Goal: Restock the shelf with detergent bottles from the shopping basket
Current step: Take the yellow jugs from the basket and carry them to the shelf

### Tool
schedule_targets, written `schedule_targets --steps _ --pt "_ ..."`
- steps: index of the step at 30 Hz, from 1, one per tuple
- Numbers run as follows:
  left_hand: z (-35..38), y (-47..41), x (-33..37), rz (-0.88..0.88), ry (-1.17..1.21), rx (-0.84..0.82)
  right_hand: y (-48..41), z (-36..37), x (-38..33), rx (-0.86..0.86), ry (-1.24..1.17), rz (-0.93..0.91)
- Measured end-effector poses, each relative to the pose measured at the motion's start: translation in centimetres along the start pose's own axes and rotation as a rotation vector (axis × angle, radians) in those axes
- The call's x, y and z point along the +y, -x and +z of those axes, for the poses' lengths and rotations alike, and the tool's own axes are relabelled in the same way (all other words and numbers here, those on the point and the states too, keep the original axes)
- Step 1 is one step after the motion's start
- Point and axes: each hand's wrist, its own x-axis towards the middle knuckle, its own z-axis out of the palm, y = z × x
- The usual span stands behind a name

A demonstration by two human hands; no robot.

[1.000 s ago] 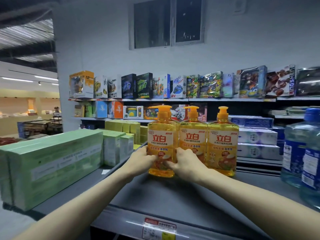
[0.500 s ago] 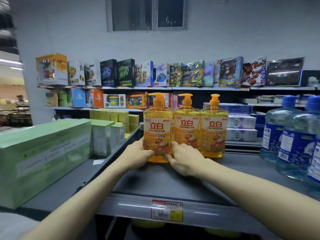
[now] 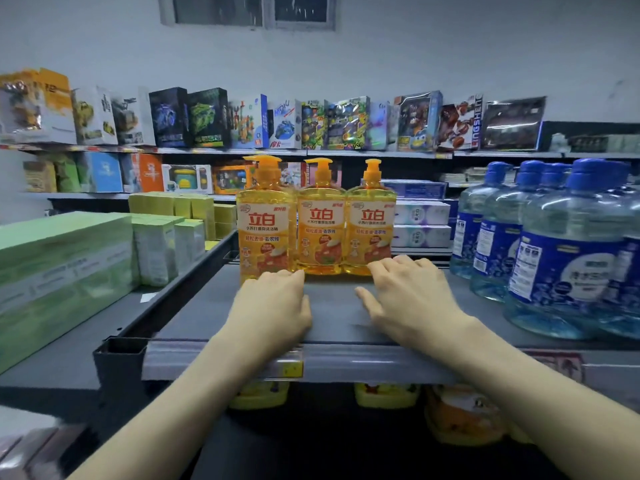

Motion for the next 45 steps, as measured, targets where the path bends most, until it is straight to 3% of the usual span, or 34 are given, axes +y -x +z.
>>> schedule_targets --steps 9,15,27,38,45 --pt "1.4 3.7 19.8 0.248 0.157 0.068 15.6 -2.2 12.4 0.040 0.009 0.204" --pt "4.3 8.0 34.1 0.419 0.252 0.067 28.7 -1.9 22.3 -0.042 0.007 0.362" --pt "14.8 15.3 58.1 0.734 0.257 -0.262 49.1 2.5 36.5 -0.266 0.016 0.702" --pt "26.9 18.9 74.4 1.030 0.262 -0.537 62.2 11.1 44.0 -0.534 0.077 1.063" --pt "33.3 21.0 82.9 1.208 0.297 -0.744 68.4 15.2 47.4 -0.677 -0.012 1.343"
